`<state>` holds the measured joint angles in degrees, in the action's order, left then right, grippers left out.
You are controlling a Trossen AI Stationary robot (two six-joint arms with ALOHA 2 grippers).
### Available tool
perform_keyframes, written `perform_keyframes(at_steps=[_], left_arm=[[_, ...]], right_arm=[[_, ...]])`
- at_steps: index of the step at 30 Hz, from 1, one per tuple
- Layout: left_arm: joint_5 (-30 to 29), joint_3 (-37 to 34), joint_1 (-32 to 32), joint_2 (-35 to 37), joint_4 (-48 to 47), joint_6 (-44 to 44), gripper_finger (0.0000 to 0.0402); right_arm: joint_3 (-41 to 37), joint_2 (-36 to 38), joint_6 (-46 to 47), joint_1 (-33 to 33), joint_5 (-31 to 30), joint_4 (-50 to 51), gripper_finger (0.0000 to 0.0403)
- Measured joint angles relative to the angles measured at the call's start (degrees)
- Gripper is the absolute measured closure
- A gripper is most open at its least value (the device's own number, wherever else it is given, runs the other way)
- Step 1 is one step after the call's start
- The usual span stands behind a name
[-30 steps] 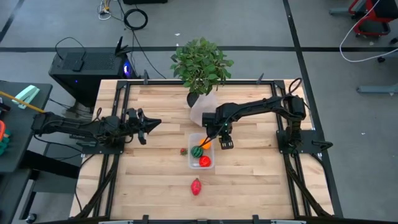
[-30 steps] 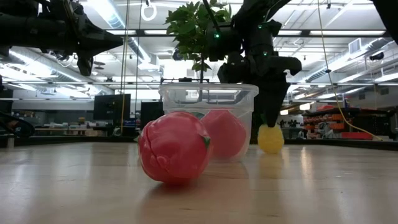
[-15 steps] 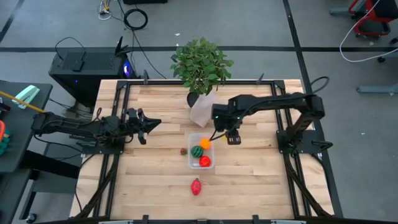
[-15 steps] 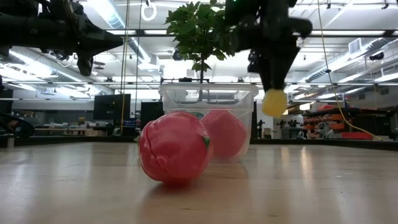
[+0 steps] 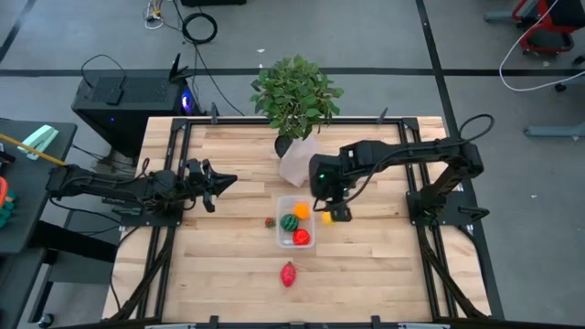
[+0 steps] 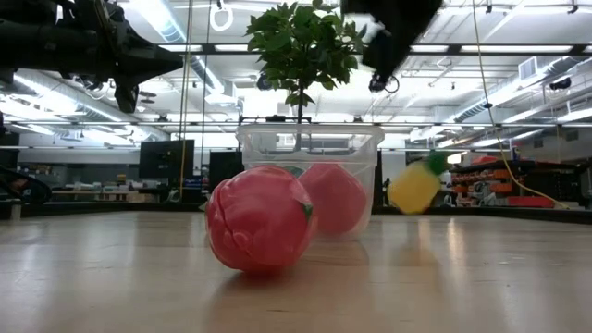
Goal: Pick and placing Produce into tupperware
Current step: Put the yellow pineapple into the transparent bin
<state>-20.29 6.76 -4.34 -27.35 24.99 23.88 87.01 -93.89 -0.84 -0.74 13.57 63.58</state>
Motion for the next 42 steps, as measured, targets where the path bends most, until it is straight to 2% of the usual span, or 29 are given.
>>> perform_keyframes(at_steps=[2, 5, 10, 19, 32, 37, 42], left_arm=[[0.02, 0.00, 0.00, 0.02, 0.00, 0.00, 0.0370], [0.00, 0.00, -0.01, 0.01, 0.00, 0.00, 0.0375], [0.01, 0.00, -0.01, 0.02, 0.00, 0.00, 0.0382], [0.00, 0.00, -0.02, 0.00, 0.00, 0.00, 0.0375], [0.00, 0.00, 0.00, 0.00, -0.02, 0.00, 0.0380], [0.00, 0.00, 0.00, 0.00, -0.02, 0.00, 0.0383], [0.00, 0.00, 0.00, 0.00, -0.01, 0.00, 0.0375]], right_arm=[[4.07, -2.50, -1.46, -1.17, -0.80, -0.10, 0.0231], [8.32, -5.74, -5.85, -1.04, -3.16, 5.24, 0.0235], [7.19, -6.68, -6.36, 1.98, -2.78, 7.71, 0.0234], [-3.77, -2.13, -2.76, 2.51, -2.45, 5.16, 0.0223], [-23.39, 12.91, 7.38, 3.19, -3.03, -6.12, 0.0219], [-27.84, 13.96, 9.86, 4.64, -3.02, -8.14, 0.0212], [-29.05, 12.13, 13.37, 4.84, -2.33, -11.32, 0.0168]])
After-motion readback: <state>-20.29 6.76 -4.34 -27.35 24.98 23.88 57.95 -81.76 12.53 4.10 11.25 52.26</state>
